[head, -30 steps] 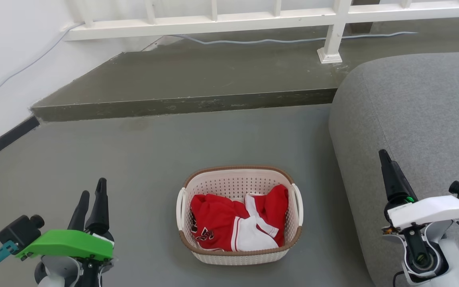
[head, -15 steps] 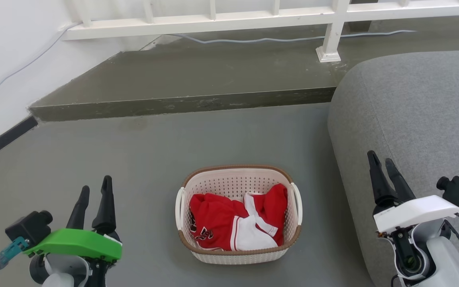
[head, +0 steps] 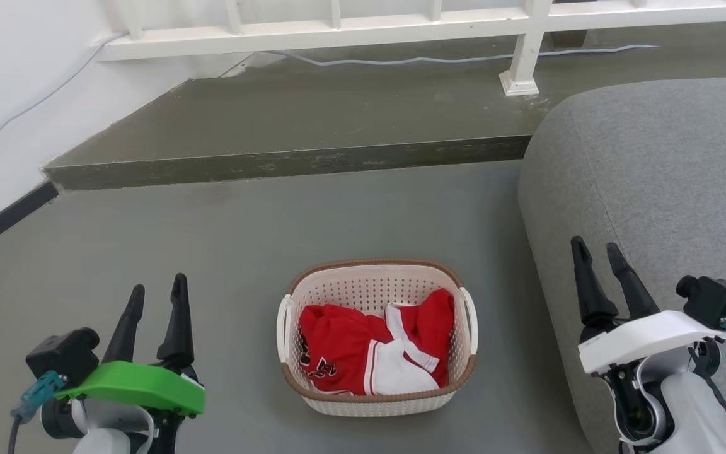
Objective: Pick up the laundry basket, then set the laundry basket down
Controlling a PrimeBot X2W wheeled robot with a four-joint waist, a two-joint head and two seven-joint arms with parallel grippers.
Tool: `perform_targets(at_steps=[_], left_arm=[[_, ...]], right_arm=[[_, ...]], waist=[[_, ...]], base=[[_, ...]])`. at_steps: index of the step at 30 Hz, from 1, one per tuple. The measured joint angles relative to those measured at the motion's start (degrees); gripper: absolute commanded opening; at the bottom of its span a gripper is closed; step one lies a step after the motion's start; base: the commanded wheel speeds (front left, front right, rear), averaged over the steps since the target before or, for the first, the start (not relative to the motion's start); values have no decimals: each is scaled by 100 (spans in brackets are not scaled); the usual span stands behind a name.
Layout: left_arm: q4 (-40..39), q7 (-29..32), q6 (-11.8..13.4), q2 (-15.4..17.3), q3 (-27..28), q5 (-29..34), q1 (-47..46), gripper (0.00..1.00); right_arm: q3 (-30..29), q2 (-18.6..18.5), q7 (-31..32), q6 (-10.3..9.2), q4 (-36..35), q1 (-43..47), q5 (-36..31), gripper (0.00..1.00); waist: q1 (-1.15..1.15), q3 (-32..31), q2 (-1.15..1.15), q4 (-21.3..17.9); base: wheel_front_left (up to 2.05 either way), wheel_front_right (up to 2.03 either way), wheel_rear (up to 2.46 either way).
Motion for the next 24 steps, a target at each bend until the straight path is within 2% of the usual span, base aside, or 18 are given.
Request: perform_targets(at_steps=[24], left_arm=[[-142, -393, -18, -5, -142, 1434, -2, 100]], right_arm=[[92, 40, -402, -40, -146, 0, -1646, 100]], waist=[[0, 18, 0, -27]], base=[[0, 0, 0]])
